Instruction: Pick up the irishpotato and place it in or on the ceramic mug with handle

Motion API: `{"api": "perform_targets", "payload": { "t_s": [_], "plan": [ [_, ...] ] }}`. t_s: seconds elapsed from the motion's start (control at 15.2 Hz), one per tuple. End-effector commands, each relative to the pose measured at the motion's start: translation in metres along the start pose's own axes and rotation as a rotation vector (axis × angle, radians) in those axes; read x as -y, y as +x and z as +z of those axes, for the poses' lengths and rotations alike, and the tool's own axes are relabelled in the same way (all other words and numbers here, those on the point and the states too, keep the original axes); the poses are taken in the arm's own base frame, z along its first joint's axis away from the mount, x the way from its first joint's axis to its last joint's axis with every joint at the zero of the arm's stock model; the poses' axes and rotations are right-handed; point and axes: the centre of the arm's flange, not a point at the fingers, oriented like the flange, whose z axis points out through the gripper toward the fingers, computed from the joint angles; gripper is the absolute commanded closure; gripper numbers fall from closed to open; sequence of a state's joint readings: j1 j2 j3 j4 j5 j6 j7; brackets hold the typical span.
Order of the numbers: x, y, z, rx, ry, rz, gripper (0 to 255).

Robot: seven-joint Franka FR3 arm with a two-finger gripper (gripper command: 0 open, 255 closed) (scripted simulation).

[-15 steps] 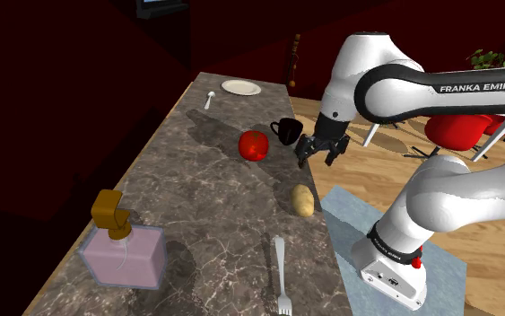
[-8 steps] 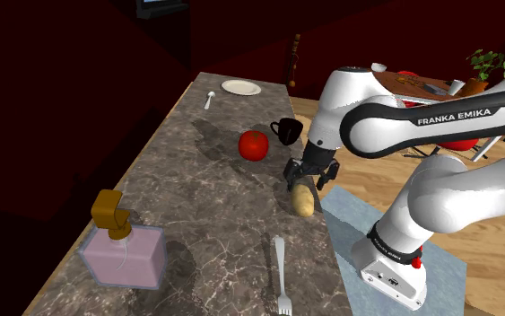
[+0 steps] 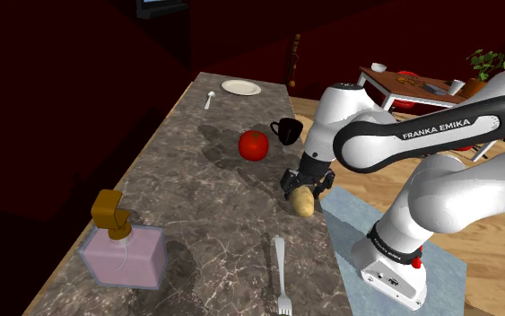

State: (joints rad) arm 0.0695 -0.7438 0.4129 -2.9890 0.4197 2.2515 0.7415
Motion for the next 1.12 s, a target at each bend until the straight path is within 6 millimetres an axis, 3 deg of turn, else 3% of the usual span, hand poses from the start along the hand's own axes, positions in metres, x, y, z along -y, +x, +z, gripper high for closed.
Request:
{"api": "perform_targets", "payload": {
  "t_s": [0.0, 0.26, 0.33, 0.92, 1.06],
  "plan": [
    [0.000, 0.000, 0.001, 0.000, 0.000, 0.000, 0],
    [0.000, 0.000, 0.001, 0.000, 0.000, 0.000, 0],
    [0.000, 0.000, 0.001, 0.000, 0.000, 0.000, 255],
    [0.000, 0.000, 0.001, 0.000, 0.000, 0.000, 255],
    [0.000, -0.001, -0.010, 0.000, 0.000, 0.000, 255]
  ]
}}
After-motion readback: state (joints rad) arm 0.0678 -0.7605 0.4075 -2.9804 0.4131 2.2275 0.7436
